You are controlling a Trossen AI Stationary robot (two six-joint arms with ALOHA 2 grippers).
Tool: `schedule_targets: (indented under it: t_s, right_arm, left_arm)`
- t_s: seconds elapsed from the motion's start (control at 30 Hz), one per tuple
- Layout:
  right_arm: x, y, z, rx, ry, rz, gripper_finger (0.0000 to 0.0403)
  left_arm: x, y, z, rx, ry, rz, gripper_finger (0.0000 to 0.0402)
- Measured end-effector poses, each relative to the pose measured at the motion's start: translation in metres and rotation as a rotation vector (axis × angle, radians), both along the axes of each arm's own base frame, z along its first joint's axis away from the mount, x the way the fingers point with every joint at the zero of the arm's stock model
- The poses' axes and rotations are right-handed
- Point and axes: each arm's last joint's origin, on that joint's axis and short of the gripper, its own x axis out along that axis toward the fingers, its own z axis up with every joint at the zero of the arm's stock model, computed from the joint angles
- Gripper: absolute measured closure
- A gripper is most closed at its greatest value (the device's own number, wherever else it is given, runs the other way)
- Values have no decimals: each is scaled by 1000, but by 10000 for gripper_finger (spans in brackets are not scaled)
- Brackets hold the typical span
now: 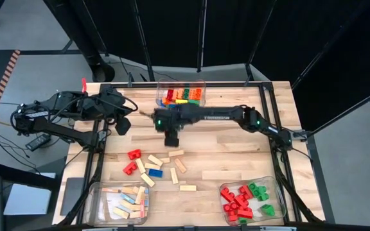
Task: Sort blocks by size
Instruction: Put the 3-stud red game piece into the top center transparent bin, then put the white block into the bottom left transparent bin
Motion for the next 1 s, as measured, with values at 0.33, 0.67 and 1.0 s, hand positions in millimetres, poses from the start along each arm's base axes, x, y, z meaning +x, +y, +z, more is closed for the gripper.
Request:
schedule_targets:
  t_s: [0.33, 0.67, 1.0]
  right_arm:
    - [-25, -106, 25, -63, -32, -261, 249]
    - [-47, -163, 25, 1, -50, -410, 153]
    - [-49, -140, 34, 290, -40, -318, 40]
  left_arm:
    - [0, 0, 0, 1, 1, -1, 388]
    - [0, 0, 0, 1, 1, -1, 388]
    - [0, 0, 0, 1, 4, -2, 388]
